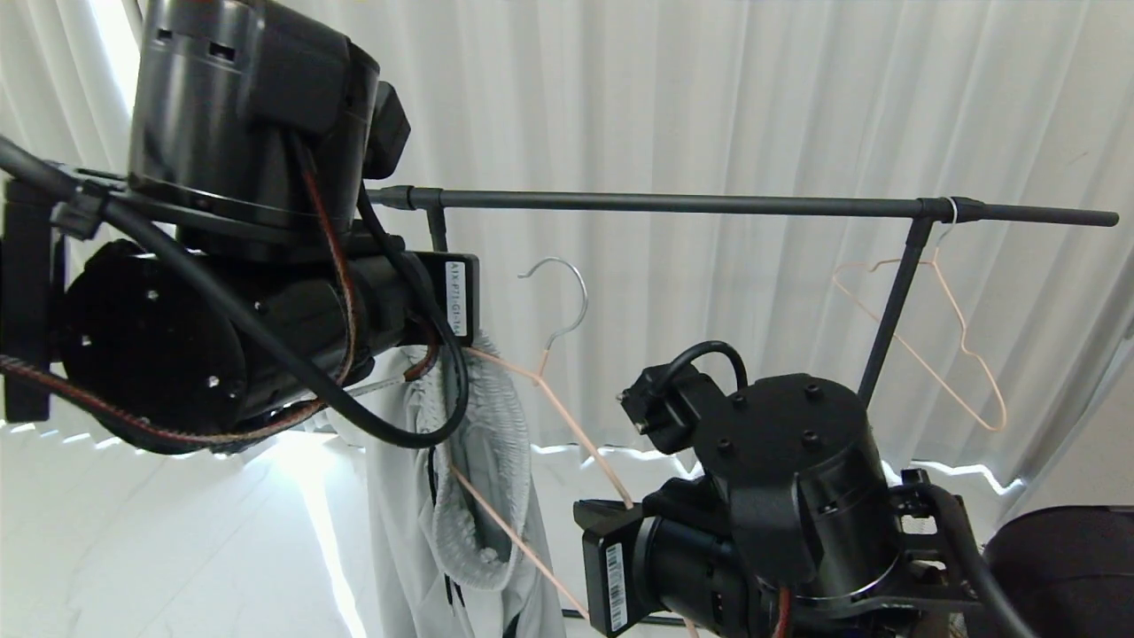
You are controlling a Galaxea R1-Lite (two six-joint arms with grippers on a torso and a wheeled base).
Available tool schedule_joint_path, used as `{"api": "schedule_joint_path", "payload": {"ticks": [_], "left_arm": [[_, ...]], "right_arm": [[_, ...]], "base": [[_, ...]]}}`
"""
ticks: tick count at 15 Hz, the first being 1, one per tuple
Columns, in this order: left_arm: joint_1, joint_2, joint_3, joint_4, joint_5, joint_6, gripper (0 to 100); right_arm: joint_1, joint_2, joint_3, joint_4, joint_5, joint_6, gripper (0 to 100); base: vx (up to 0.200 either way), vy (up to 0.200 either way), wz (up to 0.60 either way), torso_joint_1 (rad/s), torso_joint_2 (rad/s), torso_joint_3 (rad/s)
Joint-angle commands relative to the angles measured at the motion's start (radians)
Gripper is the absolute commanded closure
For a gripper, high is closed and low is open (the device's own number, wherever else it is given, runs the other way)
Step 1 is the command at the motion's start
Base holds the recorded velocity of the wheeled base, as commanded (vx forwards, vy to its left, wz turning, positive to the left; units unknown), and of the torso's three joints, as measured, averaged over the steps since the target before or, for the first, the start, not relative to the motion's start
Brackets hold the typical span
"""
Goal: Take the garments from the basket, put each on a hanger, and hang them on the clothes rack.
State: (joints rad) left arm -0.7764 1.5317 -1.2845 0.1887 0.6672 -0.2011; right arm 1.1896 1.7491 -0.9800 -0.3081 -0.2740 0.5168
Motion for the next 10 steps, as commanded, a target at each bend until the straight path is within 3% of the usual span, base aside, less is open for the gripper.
{"api": "schedule_joint_path", "payload": {"ticks": [1, 4, 10], "left_arm": [[-0.055, -0.013, 0.001, 0.000, -0.008, -0.014, 100], [-0.118, -0.048, 0.001, 0.000, -0.103, -0.021, 100], [-0.116, -0.091, 0.050, -0.002, -0.113, -0.026, 100]], "right_arm": [[0.002, 0.012, -0.017, 0.000, -0.001, -0.001, 100], [0.004, 0.012, -0.017, 0.000, -0.004, -0.003, 100], [0.001, -0.034, -0.003, -0.049, -0.043, -0.011, 100]], "base": [[0.000, 0.000, 0.00, 0.000, 0.00, 0.000], [0.000, 0.000, 0.00, 0.000, 0.00, 0.000], [0.000, 0.000, 0.00, 0.000, 0.00, 0.000]]}}
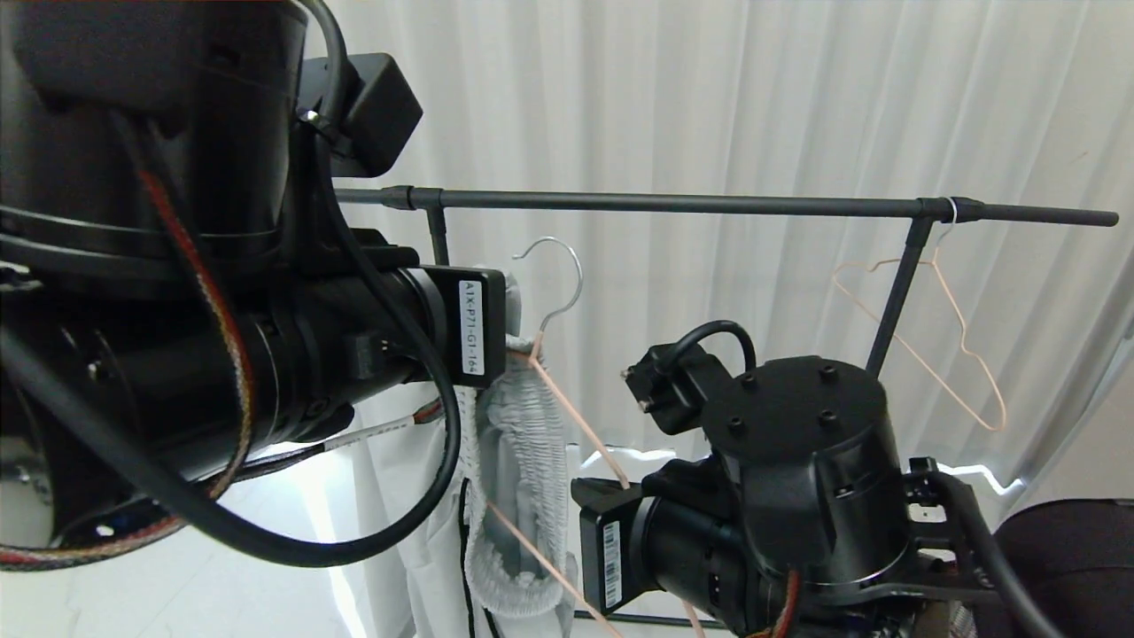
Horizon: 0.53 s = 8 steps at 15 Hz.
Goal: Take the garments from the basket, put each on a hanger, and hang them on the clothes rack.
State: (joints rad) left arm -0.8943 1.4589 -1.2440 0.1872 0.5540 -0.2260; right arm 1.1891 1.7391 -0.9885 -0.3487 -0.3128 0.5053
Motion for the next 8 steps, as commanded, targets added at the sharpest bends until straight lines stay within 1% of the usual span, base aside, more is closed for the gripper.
{"api": "schedule_joint_path", "payload": {"ticks": [1, 2, 3, 5, 8], "left_arm": [[0.001, -0.020, 0.006, 0.000, -0.002, -0.001, 100], [0.001, -0.022, 0.006, 0.000, -0.002, 0.000, 100], [0.000, -0.028, 0.006, 0.000, -0.002, 0.004, 100], [-0.002, -0.035, 0.003, 0.001, -0.003, 0.010, 100], [0.000, -0.048, 0.002, 0.001, -0.005, 0.031, 100]], "right_arm": [[0.001, -0.036, 0.014, -0.022, -0.011, -0.025, 100], [0.001, -0.046, 0.025, -0.033, -0.011, -0.047, 100], [0.001, -0.063, 0.048, -0.073, -0.012, -0.085, 100], [0.001, -0.076, 0.080, -0.134, -0.014, -0.122, 100], [0.003, -0.086, 0.154, -0.276, -0.012, -0.211, 100]], "base": [[0.000, 0.000, 0.00, 0.000, 0.00, 0.000], [0.000, 0.000, 0.00, 0.000, 0.00, 0.000], [0.000, 0.000, 0.00, 0.000, 0.00, 0.000], [0.000, 0.000, 0.00, 0.000, 0.00, 0.000], [0.000, 0.000, 0.00, 0.000, 0.00, 0.000]]}}
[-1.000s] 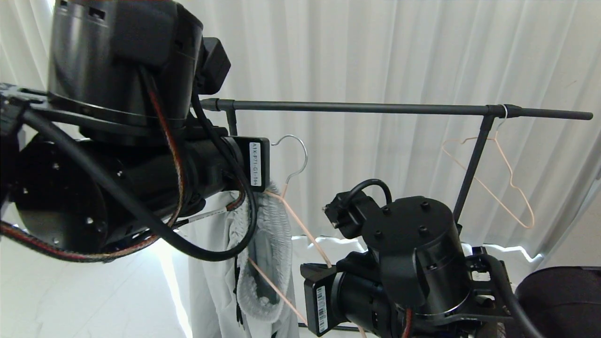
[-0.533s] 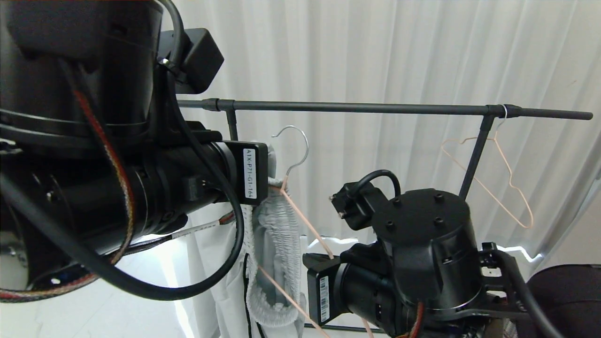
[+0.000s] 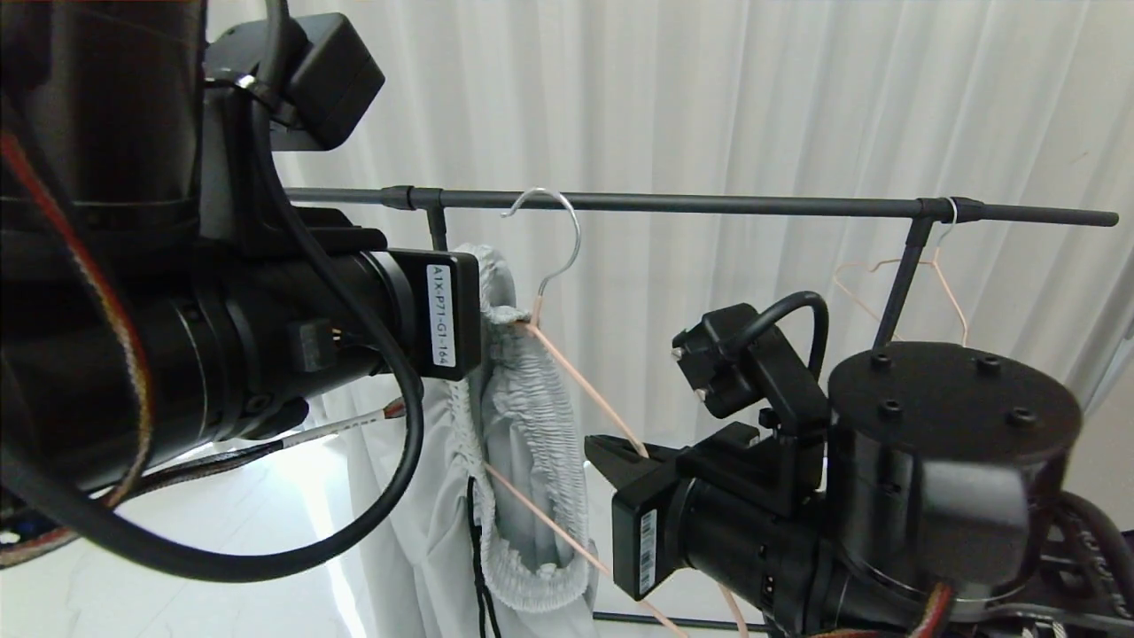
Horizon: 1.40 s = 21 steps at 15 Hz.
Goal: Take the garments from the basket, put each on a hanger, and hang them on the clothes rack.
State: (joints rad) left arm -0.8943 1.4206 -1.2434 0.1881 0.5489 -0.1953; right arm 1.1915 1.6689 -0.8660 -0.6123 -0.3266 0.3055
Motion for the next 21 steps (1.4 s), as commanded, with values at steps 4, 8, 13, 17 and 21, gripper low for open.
{"api": "schedule_joint_path", "payload": {"ticks": [4, 8, 13, 17, 21], "left_arm": [[0.000, -0.025, 0.002, 0.001, 0.000, 0.008, 0], [-0.003, -0.060, 0.004, 0.001, 0.000, 0.011, 0], [-0.051, -0.166, 0.078, 0.001, -0.001, 0.027, 0], [-0.051, -0.361, 0.283, 0.001, -0.113, 0.281, 0], [0.130, -0.437, 0.335, 0.001, -0.394, 0.456, 0]], "right_arm": [[0.000, -0.023, 0.050, -0.083, -0.003, -0.042, 100], [-0.003, -0.021, 0.051, -0.182, -0.005, -0.105, 100], [-0.029, -0.028, 0.058, -0.245, -0.005, -0.175, 100], [-0.092, -0.113, 0.194, -0.247, 0.029, -0.218, 100], [-0.095, -0.252, 0.423, -0.245, 0.170, -0.275, 100]], "base": [[0.000, 0.000, 0.00, 0.000, 0.00, 0.000], [0.000, 0.000, 0.00, 0.000, 0.00, 0.000], [0.000, 0.000, 0.00, 0.000, 0.00, 0.000], [0.000, 0.000, 0.00, 0.000, 0.00, 0.000], [0.000, 0.000, 0.00, 0.000, 0.00, 0.000]]}}
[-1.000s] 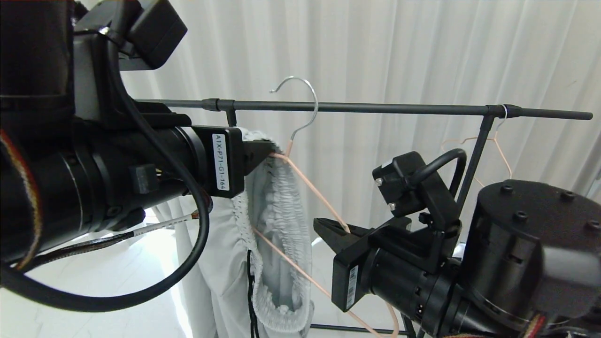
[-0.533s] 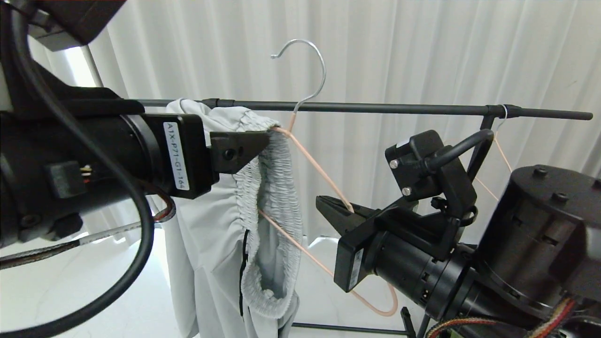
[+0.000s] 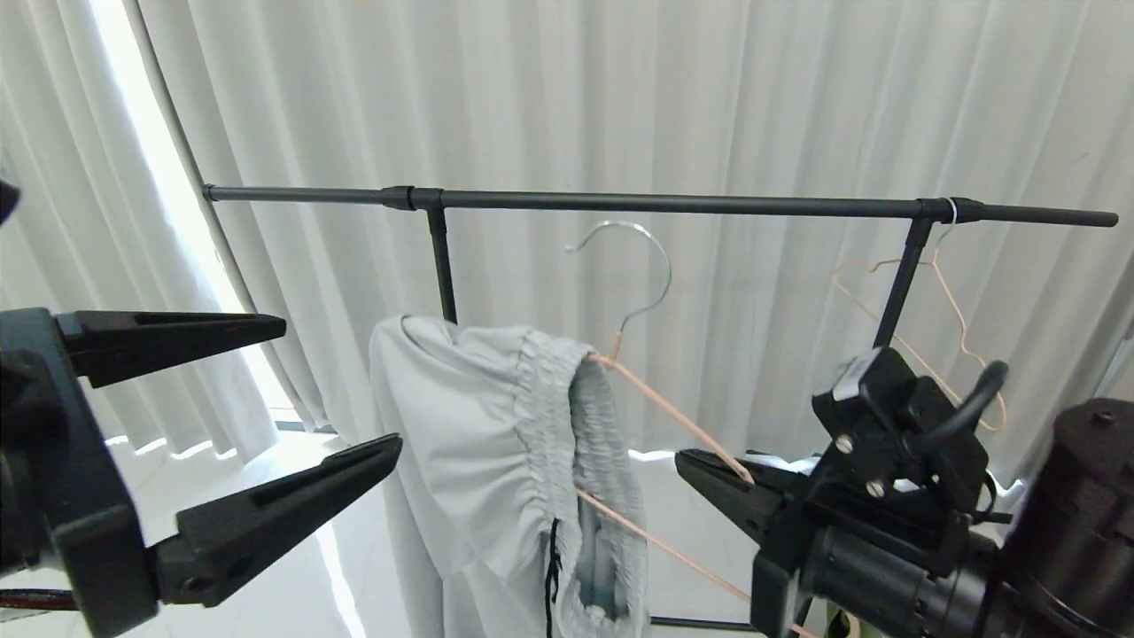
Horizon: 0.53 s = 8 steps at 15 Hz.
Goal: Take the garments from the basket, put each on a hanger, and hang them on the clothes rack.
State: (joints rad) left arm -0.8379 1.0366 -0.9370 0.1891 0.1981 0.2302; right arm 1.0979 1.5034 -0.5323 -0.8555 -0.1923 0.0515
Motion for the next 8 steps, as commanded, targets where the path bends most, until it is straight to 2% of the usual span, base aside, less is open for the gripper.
{"api": "schedule_joint_path", "payload": {"ticks": [1, 4, 6, 8], "left_arm": [[0.105, -0.053, 0.046, 0.000, -0.094, 0.066, 0], [0.114, -0.053, 0.139, 0.000, -0.252, 0.133, 0], [0.114, -0.040, 0.192, 0.000, -0.359, 0.201, 0], [0.112, -0.010, 0.228, 0.000, -0.431, 0.247, 0]], "right_arm": [[0.000, -0.112, 0.134, -0.002, 0.068, -0.038, 100], [0.028, -0.155, 0.221, -0.002, 0.114, -0.064, 100], [0.092, -0.169, 0.267, -0.002, 0.111, -0.064, 100], [0.142, -0.169, 0.293, -0.002, 0.108, -0.065, 100]], "base": [[0.000, 0.000, 0.00, 0.000, 0.00, 0.000], [0.000, 0.000, 0.00, 0.000, 0.00, 0.000], [0.000, 0.000, 0.00, 0.000, 0.00, 0.000], [0.000, 0.000, 0.00, 0.000, 0.00, 0.000]]}}
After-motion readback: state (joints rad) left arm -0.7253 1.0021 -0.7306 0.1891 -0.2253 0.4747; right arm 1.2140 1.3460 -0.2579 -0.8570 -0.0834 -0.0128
